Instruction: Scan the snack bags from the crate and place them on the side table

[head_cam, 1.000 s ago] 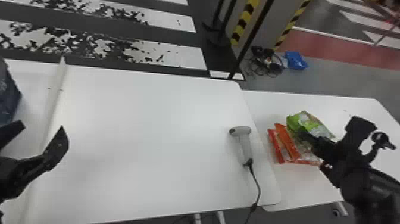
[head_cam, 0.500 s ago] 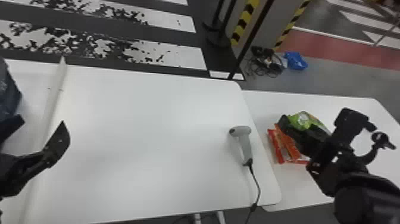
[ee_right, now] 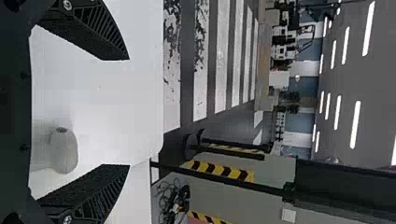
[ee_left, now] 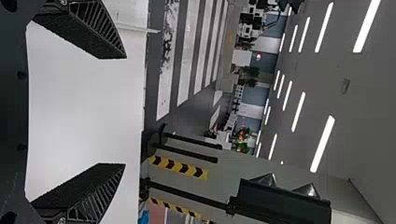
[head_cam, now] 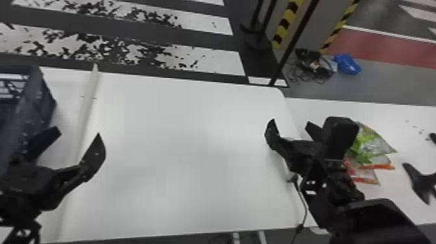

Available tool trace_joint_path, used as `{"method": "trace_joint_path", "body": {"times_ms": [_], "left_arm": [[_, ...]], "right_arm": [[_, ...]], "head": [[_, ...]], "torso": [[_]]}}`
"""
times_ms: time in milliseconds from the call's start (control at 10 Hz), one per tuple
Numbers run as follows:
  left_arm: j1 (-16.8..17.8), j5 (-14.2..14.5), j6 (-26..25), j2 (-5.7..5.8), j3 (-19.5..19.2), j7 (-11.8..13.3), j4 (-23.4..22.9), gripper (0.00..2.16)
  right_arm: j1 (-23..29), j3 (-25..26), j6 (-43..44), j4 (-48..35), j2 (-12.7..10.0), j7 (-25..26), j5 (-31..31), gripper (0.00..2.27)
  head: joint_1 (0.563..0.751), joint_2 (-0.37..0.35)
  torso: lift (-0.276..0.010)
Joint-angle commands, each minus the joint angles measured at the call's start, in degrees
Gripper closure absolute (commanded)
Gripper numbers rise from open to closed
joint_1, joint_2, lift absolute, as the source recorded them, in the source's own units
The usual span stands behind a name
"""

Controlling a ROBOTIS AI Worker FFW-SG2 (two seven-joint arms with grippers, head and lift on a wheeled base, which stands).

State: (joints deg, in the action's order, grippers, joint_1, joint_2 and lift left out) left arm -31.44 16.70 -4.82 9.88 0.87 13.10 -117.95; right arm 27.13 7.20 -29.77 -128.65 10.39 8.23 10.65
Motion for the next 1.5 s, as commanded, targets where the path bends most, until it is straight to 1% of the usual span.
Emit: {"method": "trace_joint_path", "body": {"times_ms": [0, 100, 200, 400, 500, 600, 700, 1100, 1400], "left_arm": [[-0.29, 0.0, -0.06, 0.05, 0.01, 0.0, -0.53, 0.04], [-0.29, 0.0, 0.11, 0.05, 0.1, 0.0, -0.53, 0.04], [-0.29, 0.0, 0.11, -0.04, 0.1, 0.0, -0.44, 0.04], [-0.38, 0.0, 0.11, -0.13, -0.08, -0.62, -0.35, 0.04], [-0.47, 0.0, 0.29, -0.13, -0.16, -0.71, -0.44, 0.04], [-0.64, 0.0, 0.82, -0.21, -0.25, -0.97, -0.7, 0.06], [-0.9, 0.0, 0.64, -0.48, -0.43, -1.15, -1.23, 0.07], [-1.34, -0.7, 0.46, -1.27, -0.43, -1.32, -1.93, 0.07], [-1.34, -1.4, 0.29, -1.88, -0.34, -1.67, -2.2, 0.08]], "right_arm": [[2.05, -7.64, 6.78, 0.24, -0.02, 1.79, -4.59, 0.07], [3.37, -11.85, 12.75, 1.03, -0.02, 4.08, -8.46, 0.07], [4.6, -13.88, 17.67, 1.74, -0.02, 4.87, -9.42, 0.07], [7.5, -15.72, 25.06, 2.97, -0.63, 5.31, -9.51, 0.07], [8.03, -16.16, 28.05, 4.55, -0.98, 5.4, -9.42, 0.07], [8.38, -16.07, 30.15, 6.04, -1.86, 5.4, -9.42, 0.07], [9.0, -15.99, 33.14, 7.19, -2.04, 5.48, -9.42, 0.07], [9.7, -15.99, 37.71, 10.7, -2.39, 5.48, -8.46, 0.06], [9.7, -15.9, 38.77, 11.93, -2.3, 5.48, -7.75, 0.06]], "head": [[0.695, -0.207], [0.695, -0.157], [0.695, -0.117], [0.695, -0.056], [0.695, -0.046], [0.695, -0.032], [0.695, -0.024], [0.695, -0.024], [0.695, -0.028]], "torso": [[-0.081], [-0.081], [-0.081], [-0.081], [-0.081], [-0.081], [-0.081], [-0.081], [-0.081]]}}
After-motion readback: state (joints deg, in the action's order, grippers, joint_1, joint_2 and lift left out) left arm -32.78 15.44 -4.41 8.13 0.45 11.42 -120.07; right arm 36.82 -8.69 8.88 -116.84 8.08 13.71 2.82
